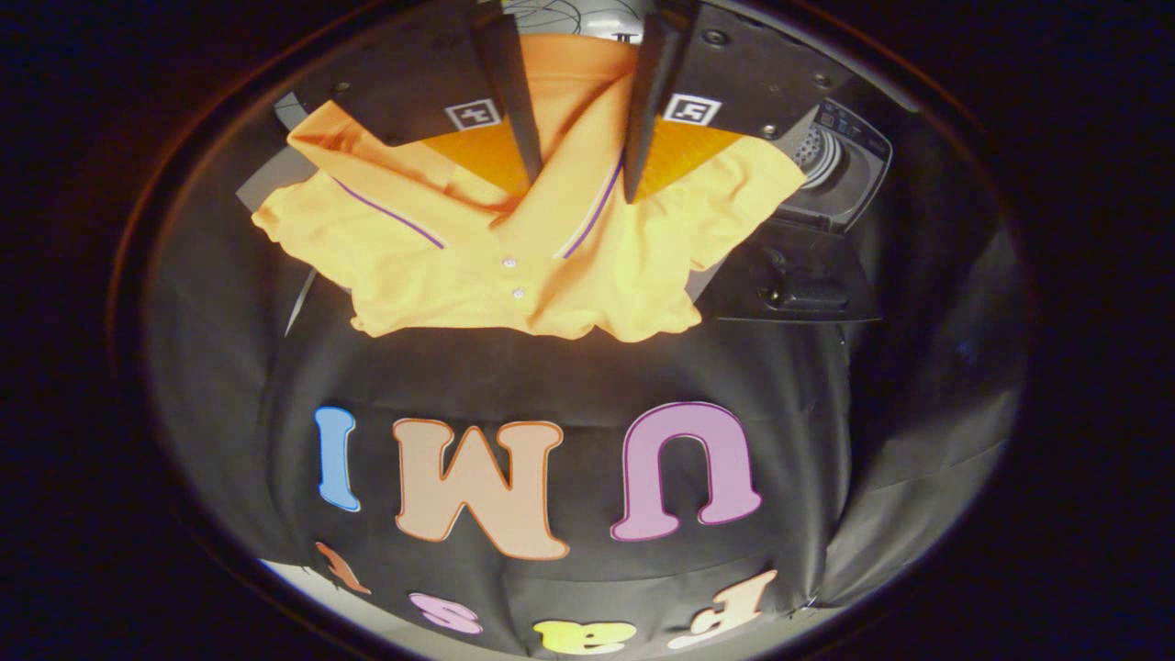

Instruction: Put the clothes into the washing machine and then close the washing machine lid.

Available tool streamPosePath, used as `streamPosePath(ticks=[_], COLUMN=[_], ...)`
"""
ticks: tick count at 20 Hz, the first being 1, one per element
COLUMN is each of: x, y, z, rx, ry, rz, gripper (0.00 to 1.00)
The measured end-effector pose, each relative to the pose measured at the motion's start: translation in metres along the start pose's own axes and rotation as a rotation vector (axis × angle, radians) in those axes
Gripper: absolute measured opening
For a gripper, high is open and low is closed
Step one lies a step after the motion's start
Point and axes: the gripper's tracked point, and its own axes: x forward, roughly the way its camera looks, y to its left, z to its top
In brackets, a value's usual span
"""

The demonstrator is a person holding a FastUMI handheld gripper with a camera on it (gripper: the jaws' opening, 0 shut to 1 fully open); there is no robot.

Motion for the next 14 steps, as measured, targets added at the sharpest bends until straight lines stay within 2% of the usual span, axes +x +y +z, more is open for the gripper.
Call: streamPosePath(ticks=[3,7,14], x=[-0.002,-0.007,-0.027], y=[0.004,0.037,0.096], z=[-0.001,-0.002,0.052], rx=[-0.023,0.052,0.104], ry=[0.016,0.051,-0.065], rz=[-0.082,-0.032,0.049], gripper=[0.15,0.07,0.05])
